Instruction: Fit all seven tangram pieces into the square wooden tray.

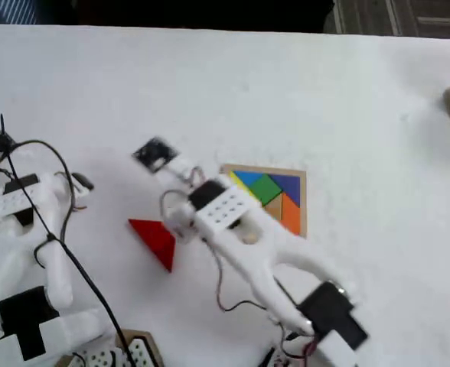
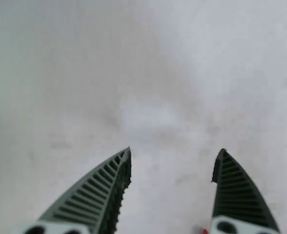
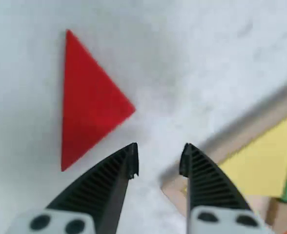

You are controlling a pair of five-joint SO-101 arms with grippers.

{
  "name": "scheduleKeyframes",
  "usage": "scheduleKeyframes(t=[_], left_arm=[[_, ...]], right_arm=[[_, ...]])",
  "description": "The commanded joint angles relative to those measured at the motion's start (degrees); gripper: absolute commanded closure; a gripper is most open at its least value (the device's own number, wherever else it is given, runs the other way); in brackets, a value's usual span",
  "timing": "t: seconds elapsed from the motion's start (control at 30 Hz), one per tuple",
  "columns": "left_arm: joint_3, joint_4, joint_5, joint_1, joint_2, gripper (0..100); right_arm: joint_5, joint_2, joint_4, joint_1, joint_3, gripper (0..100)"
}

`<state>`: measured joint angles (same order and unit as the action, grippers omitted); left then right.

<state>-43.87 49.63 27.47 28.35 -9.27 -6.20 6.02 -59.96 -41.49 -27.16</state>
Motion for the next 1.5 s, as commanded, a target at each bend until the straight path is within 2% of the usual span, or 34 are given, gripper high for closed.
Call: scheduleKeyframes(t=[0.0, 0.1, 0.27, 0.5, 0.63, 0.73, 0.83, 0.97, 1.07, 1.27, 1.47], left_arm=[[4.22, 4.84, 0.18, -2.68, -0.92, 73], [4.84, 9.32, 0.09, -5.32, -0.92, 74], [4.57, 13.01, -2.11, -12.44, -0.92, 84], [4.48, 16.97, -3.25, -24.04, -1.01, 85], [2.90, 18.20, -8.97, -31.43, -1.80, 86], [-0.97, 16.88, -9.32, -35.38, -7.52, 86], [-7.91, 13.80, -9.41, -38.55, -18.77, 86], [-18.20, 7.38, -8.88, -39.08, -33.27, 85], [-20.48, 5.19, -8.70, -39.08, -35.03, 79], [-17.14, 3.52, -0.88, -38.20, -23.52, 64], [-9.23, 5.10, 1.85, -30.73, -8.66, 61]], right_arm=[[-1.32, 12.00, -1.89, 7.34, -1.41, 97.2], [-1.41, 19.56, -1.89, 12.26, -6.95, 96.7], [-1.49, 28.09, -1.19, 17.98, -15.47, 96.1], [-1.58, 27.91, 6.20, 18.86, -21.36, 96.0], [-1.58, 25.45, 7.69, 18.68, -21.10, 96.0], [-3.96, 24.57, 8.31, 18.68, -21.10, 96.0], [-4.48, 24.48, 8.31, 18.59, -21.10, 96.0], [-4.66, 24.48, 8.31, 18.59, -21.10, 96.0], [-4.75, 24.40, 8.31, 18.59, -21.10, 96.0], [-5.19, 24.40, 8.31, 18.59, -21.10, 96.0], [-5.10, 24.40, 8.31, 18.59, -21.19, 96.0]])
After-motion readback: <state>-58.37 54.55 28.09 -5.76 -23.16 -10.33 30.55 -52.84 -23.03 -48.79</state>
